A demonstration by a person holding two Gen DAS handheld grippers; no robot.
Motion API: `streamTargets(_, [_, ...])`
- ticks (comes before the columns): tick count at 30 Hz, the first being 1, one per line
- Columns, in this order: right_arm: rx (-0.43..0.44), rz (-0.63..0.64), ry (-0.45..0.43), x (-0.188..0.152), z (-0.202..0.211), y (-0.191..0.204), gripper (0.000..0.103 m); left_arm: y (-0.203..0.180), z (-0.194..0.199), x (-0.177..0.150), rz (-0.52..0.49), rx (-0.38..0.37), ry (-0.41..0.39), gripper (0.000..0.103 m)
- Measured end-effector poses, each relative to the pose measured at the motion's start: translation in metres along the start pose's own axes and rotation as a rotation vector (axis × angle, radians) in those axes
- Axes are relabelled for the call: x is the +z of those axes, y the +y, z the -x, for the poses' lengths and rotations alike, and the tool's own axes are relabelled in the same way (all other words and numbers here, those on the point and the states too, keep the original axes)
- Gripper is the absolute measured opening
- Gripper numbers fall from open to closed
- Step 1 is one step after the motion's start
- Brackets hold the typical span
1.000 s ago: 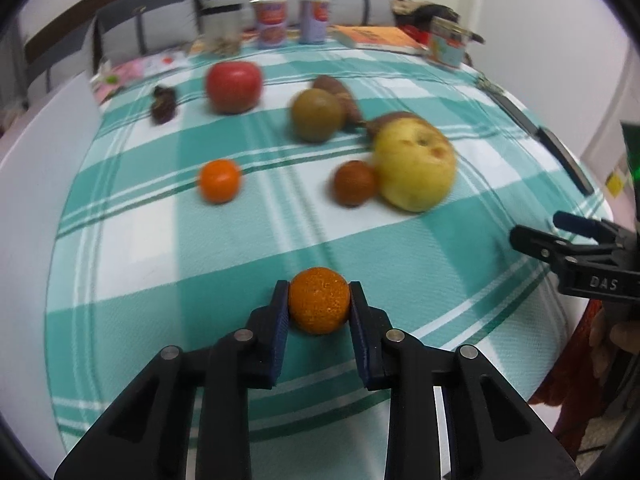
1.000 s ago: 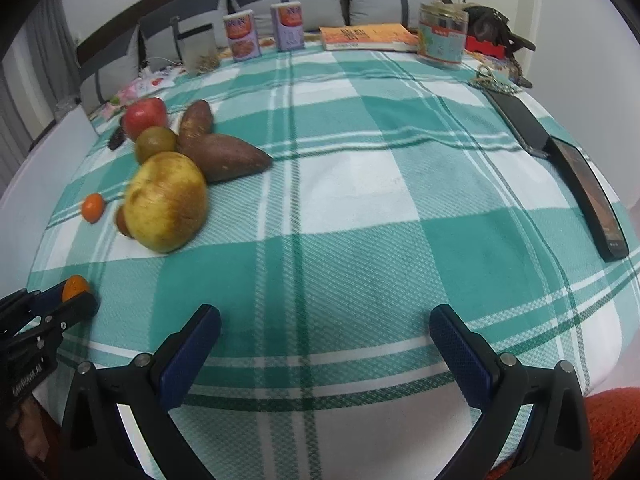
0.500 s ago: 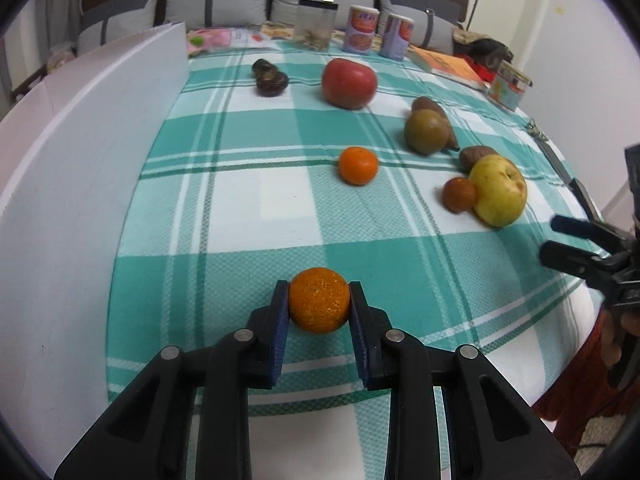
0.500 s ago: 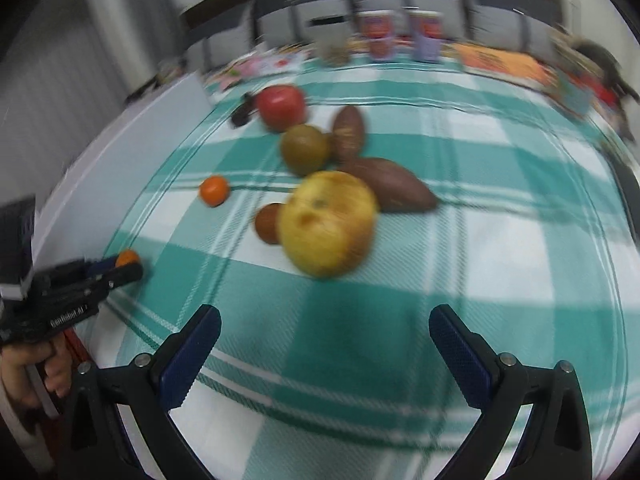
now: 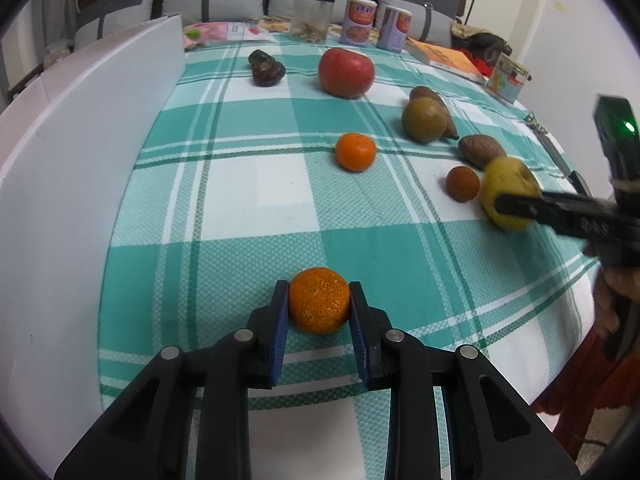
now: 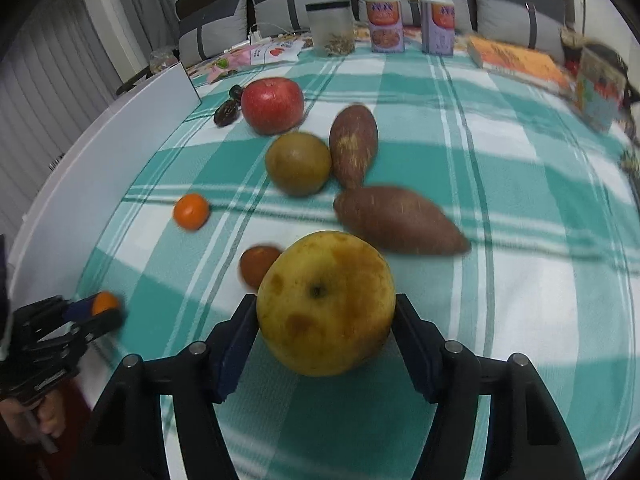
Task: Organize fruits
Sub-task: 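Grasp the small orange with the left tool while the right tool grasps the yellow pear, then carry the orange and pear into the white box and open both tools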
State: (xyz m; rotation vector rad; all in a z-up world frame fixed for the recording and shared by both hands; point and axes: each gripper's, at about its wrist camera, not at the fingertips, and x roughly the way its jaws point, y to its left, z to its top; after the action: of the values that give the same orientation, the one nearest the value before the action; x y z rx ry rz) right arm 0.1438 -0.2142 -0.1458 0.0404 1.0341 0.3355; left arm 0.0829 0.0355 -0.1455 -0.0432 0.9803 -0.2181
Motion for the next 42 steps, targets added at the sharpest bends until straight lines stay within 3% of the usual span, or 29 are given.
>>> streamTargets(7, [0.014,0.000,-0.001,-0.048,0.027,0.009,0.068,-0.002,-0.003,-0.003,-0.013,-0.006,-0.003,0.030])
streamTargets(9, [0.021,-0.022,-0.001,-0.051,0.029,0.004,0.082,0.001,-0.001,-0.003,-0.005,-0.026,0.005,0.039])
streamTargets(11, [0.031,-0.039,-0.001,-0.052,0.031,-0.001,0.089,0.006,0.003,-0.005,0.005,-0.036,0.013,0.073])
streamTargets(14, [0.019,-0.028,-0.010,-0.056,0.037,-0.004,0.089,0.012,0.013,-0.009,-0.008,-0.050,0.003,0.076])
streamTargets(18, [0.015,0.005,-0.016,-0.054,0.038,0.002,0.089,0.007,0.011,-0.009,-0.043,-0.050,0.003,0.071])
streamTargets(23, [-0.020,0.074,-0.006,-0.044,0.029,0.020,0.087,-0.019,-0.004,-0.006,-0.148,0.015,0.023,0.031])
streamTargets(24, [-0.028,0.076,0.001,-0.042,0.026,0.021,0.081,-0.021,-0.005,-0.006,-0.156,0.025,0.015,0.030])
streamTargets(25, [-0.031,0.070,0.013,-0.040,0.024,0.021,0.066,-0.021,-0.004,-0.006,-0.155,0.031,0.012,0.029])
streamTargets(29, [-0.021,0.029,0.042,-0.037,0.024,0.015,0.066,-0.015,0.005,-0.003,-0.107,0.014,0.010,0.027])
streamTargets(35, [0.144,-0.057,0.025,-0.017,0.051,0.030,0.066,0.002,0.069,0.023,0.026,-0.119,-0.048,0.026])
streamTargets(39, [0.277,-0.020,-0.025,0.028,0.080,0.076,0.066,0.034,0.127,0.047,0.087,-0.143,-0.117,0.026])
streamTargets(42, [0.356,0.051,-0.044,0.062,0.094,0.126,0.066,0.076,0.161,0.057,0.139,-0.081,-0.161,0.027])
